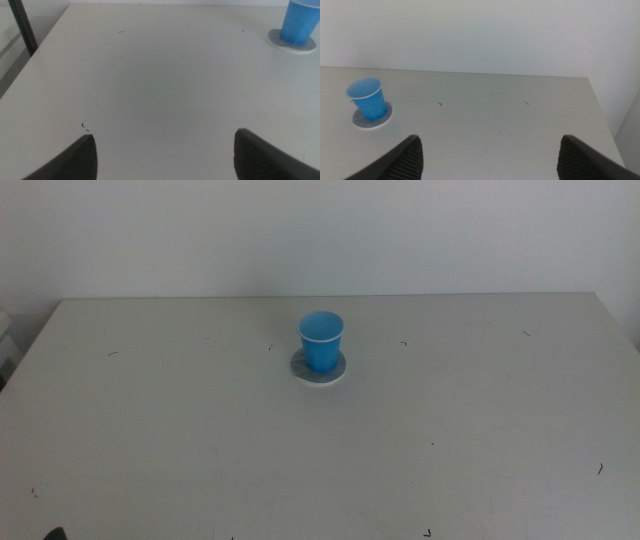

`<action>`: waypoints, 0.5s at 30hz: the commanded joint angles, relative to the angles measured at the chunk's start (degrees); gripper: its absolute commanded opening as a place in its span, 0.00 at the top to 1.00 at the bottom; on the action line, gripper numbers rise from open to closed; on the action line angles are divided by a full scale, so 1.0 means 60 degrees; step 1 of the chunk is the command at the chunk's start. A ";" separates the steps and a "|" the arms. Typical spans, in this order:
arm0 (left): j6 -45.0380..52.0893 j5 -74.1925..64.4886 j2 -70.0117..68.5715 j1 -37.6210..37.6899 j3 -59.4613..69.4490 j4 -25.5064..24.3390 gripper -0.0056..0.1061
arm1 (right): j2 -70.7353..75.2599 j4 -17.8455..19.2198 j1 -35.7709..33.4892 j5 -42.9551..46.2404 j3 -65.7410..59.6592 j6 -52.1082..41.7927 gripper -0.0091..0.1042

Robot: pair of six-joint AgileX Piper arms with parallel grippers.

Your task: Place an empty cup on a cup mat.

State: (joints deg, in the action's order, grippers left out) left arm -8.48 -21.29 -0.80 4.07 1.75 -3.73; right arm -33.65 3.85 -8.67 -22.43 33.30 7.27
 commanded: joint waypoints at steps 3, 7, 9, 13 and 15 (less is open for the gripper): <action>-0.0102 0.0640 -0.0117 -0.0011 -0.0056 -0.0004 0.01 | 0.0624 0.0120 0.0071 0.2012 -0.1125 -0.0044 0.09; -0.0102 0.0640 -0.0117 -0.0011 -0.0056 -0.0004 0.01 | 0.1103 0.0125 0.0071 0.2140 -0.2073 -0.0067 0.09; -0.0102 0.0640 -0.0117 -0.0011 -0.0056 -0.0004 0.01 | 0.1444 0.0125 0.0071 0.2148 -0.2533 -0.0067 0.09; -0.0102 0.0640 -0.0117 -0.0011 -0.0056 -0.0004 0.01 | 0.2480 0.0125 0.0071 0.2148 -0.3422 -0.0067 0.09; -0.0102 0.0640 -0.0117 -0.0011 -0.0056 -0.0004 0.01 | 0.3047 0.0125 0.0071 0.2130 -0.3716 -0.0067 0.09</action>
State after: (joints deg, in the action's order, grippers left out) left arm -8.48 -21.29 -0.80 4.07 1.75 -3.73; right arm -17.15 4.01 -8.67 -14.27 10.66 7.35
